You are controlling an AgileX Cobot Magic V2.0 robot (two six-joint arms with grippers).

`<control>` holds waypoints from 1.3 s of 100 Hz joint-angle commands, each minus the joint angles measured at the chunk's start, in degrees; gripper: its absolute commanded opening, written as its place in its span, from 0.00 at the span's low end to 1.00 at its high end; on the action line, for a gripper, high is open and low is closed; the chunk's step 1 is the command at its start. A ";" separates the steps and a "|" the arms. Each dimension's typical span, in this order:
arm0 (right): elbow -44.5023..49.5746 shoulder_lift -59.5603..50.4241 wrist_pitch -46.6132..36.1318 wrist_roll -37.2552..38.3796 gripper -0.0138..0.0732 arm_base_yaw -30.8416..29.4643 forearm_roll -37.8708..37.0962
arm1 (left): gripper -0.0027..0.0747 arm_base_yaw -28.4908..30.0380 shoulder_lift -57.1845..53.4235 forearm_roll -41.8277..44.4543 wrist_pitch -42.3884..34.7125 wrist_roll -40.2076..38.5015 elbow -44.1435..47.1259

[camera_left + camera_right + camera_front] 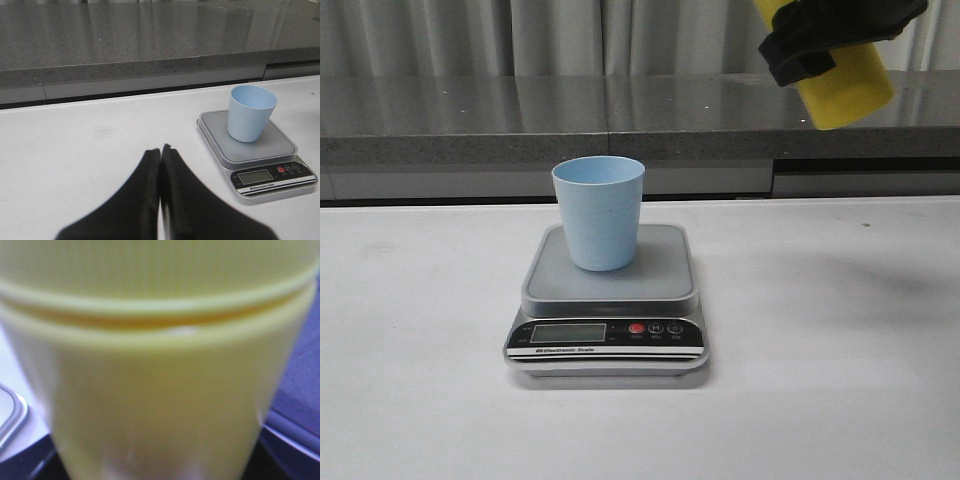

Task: Pour seasoning into cup on scale with both arms
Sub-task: 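Turn the bottle upright and lower it back to its spot with the right gripper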

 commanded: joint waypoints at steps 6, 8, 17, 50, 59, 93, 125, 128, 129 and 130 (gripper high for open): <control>0.63 -2.76 -10.42 -3.79 0.09 -4.41 8.31 | 0.01 0.11 0.68 -1.09 -4.57 -0.51 -1.41; 1.21 -2.78 -10.85 -4.97 0.09 -4.99 9.72 | 0.01 0.11 0.68 -1.09 -4.57 -0.51 -1.41; 4.34 -2.83 -15.60 -10.96 0.09 -7.37 16.46 | 0.01 0.11 0.68 -1.09 -4.57 -0.51 -1.41; 19.02 -1.30 -42.60 -30.04 0.09 -13.93 38.65 | 0.01 0.11 0.68 -1.09 -4.57 -0.51 -1.41; 21.19 1.30 -48.90 -30.37 0.09 -15.15 38.78 | 0.01 0.11 0.68 -1.09 -4.57 -0.51 -1.41; 22.35 12.36 -60.69 -30.32 0.09 -15.50 38.78 | 0.01 0.11 0.68 -1.09 -4.57 -0.51 -1.41; 22.35 18.85 -66.75 -30.32 0.09 -15.50 38.50 | 0.01 0.11 0.68 -1.09 -4.57 -0.51 -1.41; 22.35 19.14 -66.85 -30.32 0.09 -15.50 38.46 | 0.01 0.11 0.68 -1.09 -4.57 -0.51 -1.41; 22.35 19.22 -66.85 -30.32 0.10 -15.50 38.46 | 0.01 0.11 0.68 -1.09 -4.57 -0.51 -1.41; 22.35 19.37 -66.85 -30.32 0.10 -15.50 38.46 | 0.01 0.11 0.68 -1.09 -4.57 -0.51 -1.41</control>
